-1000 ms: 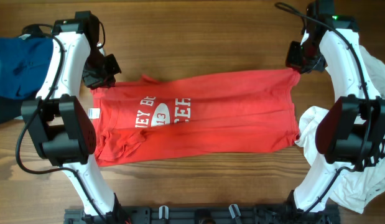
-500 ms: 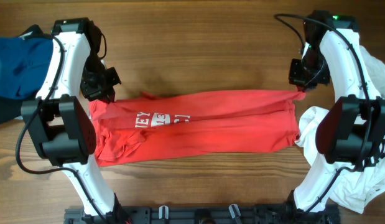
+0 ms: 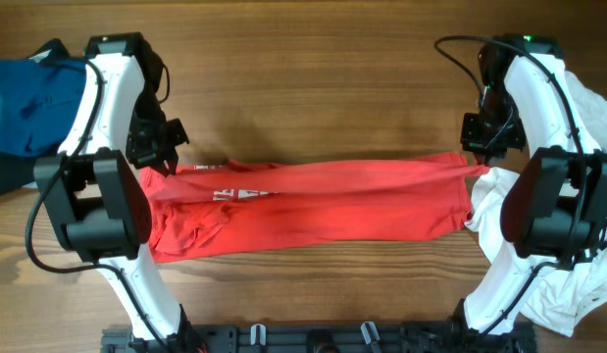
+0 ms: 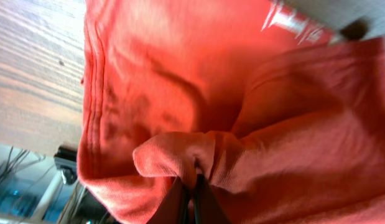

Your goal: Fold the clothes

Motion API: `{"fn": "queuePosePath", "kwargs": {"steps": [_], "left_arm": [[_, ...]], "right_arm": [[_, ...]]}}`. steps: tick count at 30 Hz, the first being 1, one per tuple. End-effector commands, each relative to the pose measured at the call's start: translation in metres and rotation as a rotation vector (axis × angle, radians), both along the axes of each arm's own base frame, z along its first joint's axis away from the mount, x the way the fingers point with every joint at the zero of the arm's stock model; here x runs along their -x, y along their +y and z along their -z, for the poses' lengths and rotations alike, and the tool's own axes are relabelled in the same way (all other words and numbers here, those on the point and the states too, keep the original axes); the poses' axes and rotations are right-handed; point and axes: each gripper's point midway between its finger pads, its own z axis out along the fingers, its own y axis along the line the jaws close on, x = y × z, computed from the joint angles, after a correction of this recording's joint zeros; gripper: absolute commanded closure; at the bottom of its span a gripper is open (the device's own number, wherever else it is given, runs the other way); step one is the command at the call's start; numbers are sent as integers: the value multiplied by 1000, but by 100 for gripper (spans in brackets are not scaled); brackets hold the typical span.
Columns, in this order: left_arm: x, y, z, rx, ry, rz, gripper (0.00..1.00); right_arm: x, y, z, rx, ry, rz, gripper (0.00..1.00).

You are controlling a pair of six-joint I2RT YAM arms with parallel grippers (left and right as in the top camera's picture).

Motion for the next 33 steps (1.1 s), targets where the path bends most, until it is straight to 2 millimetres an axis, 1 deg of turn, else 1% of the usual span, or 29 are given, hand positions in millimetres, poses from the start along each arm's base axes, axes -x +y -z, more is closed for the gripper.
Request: {"fn": "queuePosePath", "kwargs": {"steps": [1, 3, 7, 11, 12, 13, 14, 15, 18, 19, 20, 21, 22, 24, 26, 27, 28, 29, 31, 33], "left_arm": [[20, 1, 13, -13, 57, -1, 96], [28, 0, 21, -11, 84, -1, 96], [34, 0, 31, -10, 98, -1, 96], [37, 0, 33, -10, 107, 0, 96], [37, 0, 33, -10, 107, 0, 96], [38, 1, 33, -14, 110, 2, 93], [39, 1, 32, -15, 117, 4, 67], [42, 1, 30, -13, 130, 8, 63], [50, 11, 25, -61, 171, 39, 64], [51, 11, 24, -60, 177, 40, 64], [51, 11, 24, -60, 175, 39, 68], [49, 11, 25, -60, 167, 39, 69], [46, 10, 25, -58, 153, 36, 73], [31, 6, 22, -39, 75, 22, 75], [2, -4, 10, 7, -91, -5, 74], [-14, -14, 3, 61, -188, -23, 73], [-27, -22, -5, 102, -270, -32, 72], [-35, -28, -10, 129, -321, -32, 72], [-45, -39, -13, 160, -373, -17, 70], [-48, -52, -11, 169, -386, 21, 65]], "right_arm": [[9, 4, -1, -28, 12, -4, 94], [15, 6, 3, -41, 34, 0, 94], [30, 8, 15, -46, 87, 2, 94], [41, 9, 22, -50, 126, 2, 93], [44, 8, 22, -41, 137, -1, 91], [45, 4, 22, -20, 143, -3, 83], [45, 4, 23, -21, 138, -2, 77], [44, 4, 23, -20, 136, -3, 76], [43, 4, 24, -19, 130, -3, 75], [42, 4, 24, -20, 129, -3, 75], [42, 4, 24, -19, 127, -3, 75], [42, 4, 24, -20, 127, -3, 75], [41, 4, 24, -19, 124, -3, 75], [40, 5, 25, -26, 118, -1, 75], [37, 9, 27, -46, 102, 4, 75], [33, 15, 29, -90, 87, -11, 75], [30, 21, 31, -133, 73, -23, 75], [29, 23, 31, -144, 68, -20, 75], [29, 23, 31, -144, 67, -20, 75], [28, 23, 31, -145, 64, -23, 74]]}}
